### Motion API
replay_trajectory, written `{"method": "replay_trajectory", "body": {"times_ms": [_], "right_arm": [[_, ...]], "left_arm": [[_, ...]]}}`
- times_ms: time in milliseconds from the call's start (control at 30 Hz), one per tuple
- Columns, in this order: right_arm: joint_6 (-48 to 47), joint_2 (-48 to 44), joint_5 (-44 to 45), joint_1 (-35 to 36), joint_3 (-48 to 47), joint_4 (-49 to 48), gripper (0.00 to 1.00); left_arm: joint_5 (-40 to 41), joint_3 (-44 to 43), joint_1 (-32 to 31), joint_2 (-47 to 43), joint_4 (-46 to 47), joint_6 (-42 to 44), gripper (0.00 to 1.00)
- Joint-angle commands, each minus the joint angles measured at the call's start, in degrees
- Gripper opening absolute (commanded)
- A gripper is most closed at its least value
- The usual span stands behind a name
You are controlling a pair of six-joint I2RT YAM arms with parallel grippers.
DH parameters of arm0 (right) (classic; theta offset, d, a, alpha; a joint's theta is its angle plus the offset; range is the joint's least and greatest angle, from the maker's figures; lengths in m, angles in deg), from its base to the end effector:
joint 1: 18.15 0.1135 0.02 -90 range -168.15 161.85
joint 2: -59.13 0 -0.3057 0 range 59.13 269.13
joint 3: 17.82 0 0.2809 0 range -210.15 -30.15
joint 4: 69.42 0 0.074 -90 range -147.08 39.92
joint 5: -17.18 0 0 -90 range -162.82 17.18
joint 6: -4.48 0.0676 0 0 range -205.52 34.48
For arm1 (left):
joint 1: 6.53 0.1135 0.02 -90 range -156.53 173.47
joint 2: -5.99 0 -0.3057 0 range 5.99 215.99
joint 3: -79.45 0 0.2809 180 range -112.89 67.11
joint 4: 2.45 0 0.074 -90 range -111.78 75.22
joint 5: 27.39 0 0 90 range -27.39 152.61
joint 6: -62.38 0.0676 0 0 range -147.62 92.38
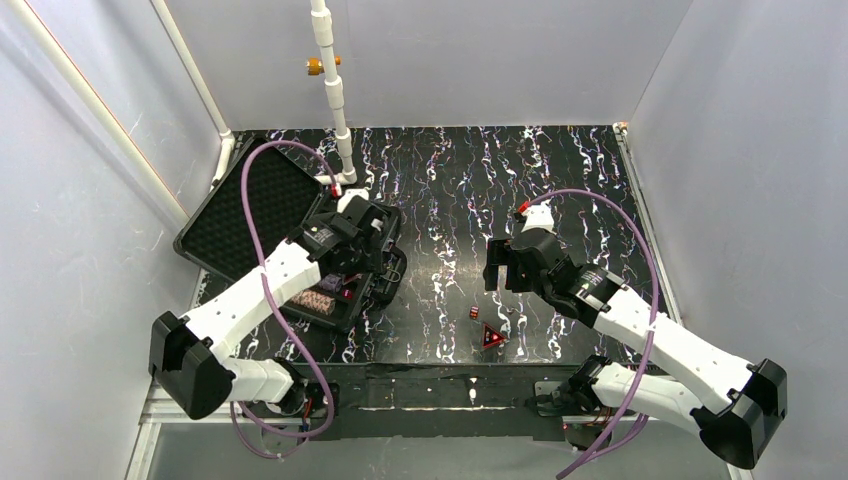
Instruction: Pack up texas hold em set
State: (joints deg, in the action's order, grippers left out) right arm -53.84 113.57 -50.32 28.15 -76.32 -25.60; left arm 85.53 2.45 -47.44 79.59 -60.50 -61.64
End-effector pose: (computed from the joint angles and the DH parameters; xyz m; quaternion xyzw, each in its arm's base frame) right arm 0.1757 0.1465 0.2948 -0.0308 0.8913 0.1247 0.4348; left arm 0.2386 -0.1719 0.3123 -0.0041 0.9357 -0.0307 0.3513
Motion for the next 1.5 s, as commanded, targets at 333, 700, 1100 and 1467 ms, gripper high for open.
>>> {"method": "replay_trajectory", "body": {"times_ms": [333, 700, 1100, 1467], "right_arm": [[0.57, -2.0, -0.49, 0.28, -0.26, -0.84, 0.98], [0.18, -3.22, -0.4, 0.28, 1.0, -0.97, 0.98], [-0.7, -2.73, -1.32, 0.28, 0.82, -1.46, 0.98], [-0.93, -2.22, -2.42, 0.28, 0.47, -1.7, 0.98]], "left_arm": [[-4.09, -4.21, 17.21, 5.11, 2.89, 5.7, 0.36], [-12.6, -8.88, 23.83, 12.03, 6.75, 24.0, 0.39], [-30.02, -8.31, 33.27, 12.97, 7.46, 42.37, 0.48], [-34.43, -6.31, 36.13, 17.54, 8.99, 49.96, 0.54]]}}
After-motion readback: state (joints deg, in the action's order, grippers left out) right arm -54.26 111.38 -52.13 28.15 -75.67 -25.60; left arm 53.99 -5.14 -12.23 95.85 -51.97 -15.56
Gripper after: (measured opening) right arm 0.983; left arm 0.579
